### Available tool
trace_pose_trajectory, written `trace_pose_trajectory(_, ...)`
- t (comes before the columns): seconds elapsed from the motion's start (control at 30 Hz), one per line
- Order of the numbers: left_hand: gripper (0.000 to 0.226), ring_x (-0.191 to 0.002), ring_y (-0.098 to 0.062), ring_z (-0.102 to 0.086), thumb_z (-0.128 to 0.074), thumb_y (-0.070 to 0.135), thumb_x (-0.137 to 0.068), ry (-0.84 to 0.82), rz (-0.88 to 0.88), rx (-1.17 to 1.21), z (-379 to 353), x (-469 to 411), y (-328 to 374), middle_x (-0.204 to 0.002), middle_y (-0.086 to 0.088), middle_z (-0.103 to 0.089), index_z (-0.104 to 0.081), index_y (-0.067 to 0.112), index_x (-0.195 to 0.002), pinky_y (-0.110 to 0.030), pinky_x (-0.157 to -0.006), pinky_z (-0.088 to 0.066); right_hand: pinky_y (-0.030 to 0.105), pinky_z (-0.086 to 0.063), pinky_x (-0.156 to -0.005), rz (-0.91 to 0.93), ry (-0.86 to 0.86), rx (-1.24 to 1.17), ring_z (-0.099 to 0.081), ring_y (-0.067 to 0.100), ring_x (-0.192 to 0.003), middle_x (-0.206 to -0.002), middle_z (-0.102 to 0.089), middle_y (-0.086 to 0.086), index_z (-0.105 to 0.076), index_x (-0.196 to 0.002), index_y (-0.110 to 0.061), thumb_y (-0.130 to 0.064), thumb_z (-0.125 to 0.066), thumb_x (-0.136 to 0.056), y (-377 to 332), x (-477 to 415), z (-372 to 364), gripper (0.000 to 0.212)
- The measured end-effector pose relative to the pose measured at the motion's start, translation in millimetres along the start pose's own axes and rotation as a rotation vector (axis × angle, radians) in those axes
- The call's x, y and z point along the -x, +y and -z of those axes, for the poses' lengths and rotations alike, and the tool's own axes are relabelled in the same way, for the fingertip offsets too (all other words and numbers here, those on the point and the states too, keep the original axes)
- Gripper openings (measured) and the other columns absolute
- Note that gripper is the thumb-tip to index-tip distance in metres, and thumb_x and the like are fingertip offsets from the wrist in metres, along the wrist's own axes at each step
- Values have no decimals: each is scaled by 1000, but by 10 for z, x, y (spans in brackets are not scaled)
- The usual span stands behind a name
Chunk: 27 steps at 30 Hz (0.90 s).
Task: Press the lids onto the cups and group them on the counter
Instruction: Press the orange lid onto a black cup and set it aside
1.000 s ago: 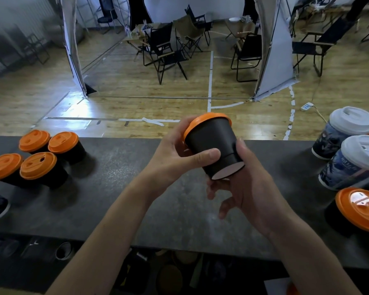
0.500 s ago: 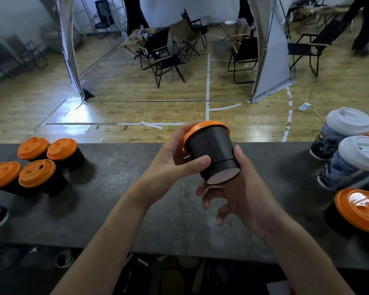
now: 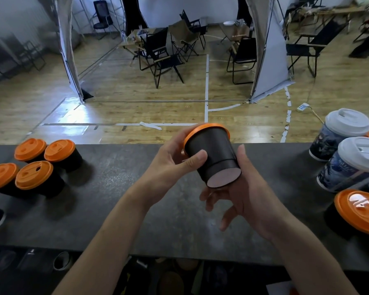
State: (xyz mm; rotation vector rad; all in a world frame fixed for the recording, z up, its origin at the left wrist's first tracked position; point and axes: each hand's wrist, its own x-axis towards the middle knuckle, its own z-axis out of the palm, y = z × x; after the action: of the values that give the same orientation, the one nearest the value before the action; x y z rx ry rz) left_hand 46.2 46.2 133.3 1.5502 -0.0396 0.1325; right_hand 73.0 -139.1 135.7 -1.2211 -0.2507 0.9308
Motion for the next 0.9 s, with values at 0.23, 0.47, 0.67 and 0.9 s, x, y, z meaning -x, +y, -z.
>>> trace_pose_trajectory(0.23, 50, -116, -26, -64, -66, 39, -89, 20, -3, 37, -41, 33, -43, -126, -10, -66, -55, 26, -136, -38, -97, -52, 26, -47, -36, -84, -152, -271, -58, 22, -62, -73, -57, 12, -68, -122, -6, -69, -29, -95, -39, 0, -6, 79)
trace_pose_trajectory(0.47, 68, -112, -18, -69, -85, 32, -78, 53, -7, -126, -4, 16, 27, -126, 2, -68, -56, 41, -139, -30, -90, -57, 34, -51, -50, 31, 109, -29, -64, 22, -72, -92, -71, 15, -68, -119, -2, -75, -40, -86, 77, -45, 8, 85)
trace_pose_trajectory(0.67, 59, -110, -19, -68, -77, 28, -83, 38, 0, -5, 24, 10, 2, -127, -6, -66, -56, 25, -139, -28, -89, -54, 29, -50, -44, -51, -41, -218, -61, 21, -67, -100, -72, 19, -68, -123, -11, -69, -32, -93, 86, -40, -75, 74)
trace_pose_trajectory(0.9, 49, -110, -21, -66, -73, 31, -83, 64, 0, 66, 48, -3, -78, -117, -5, -70, -62, 24, -130, -36, -96, -52, 27, -47, -41, -76, -105, -292, -61, 23, -67, -94, -70, 19, -70, -121, -11, -72, -25, -95, 75, -33, -29, 80)
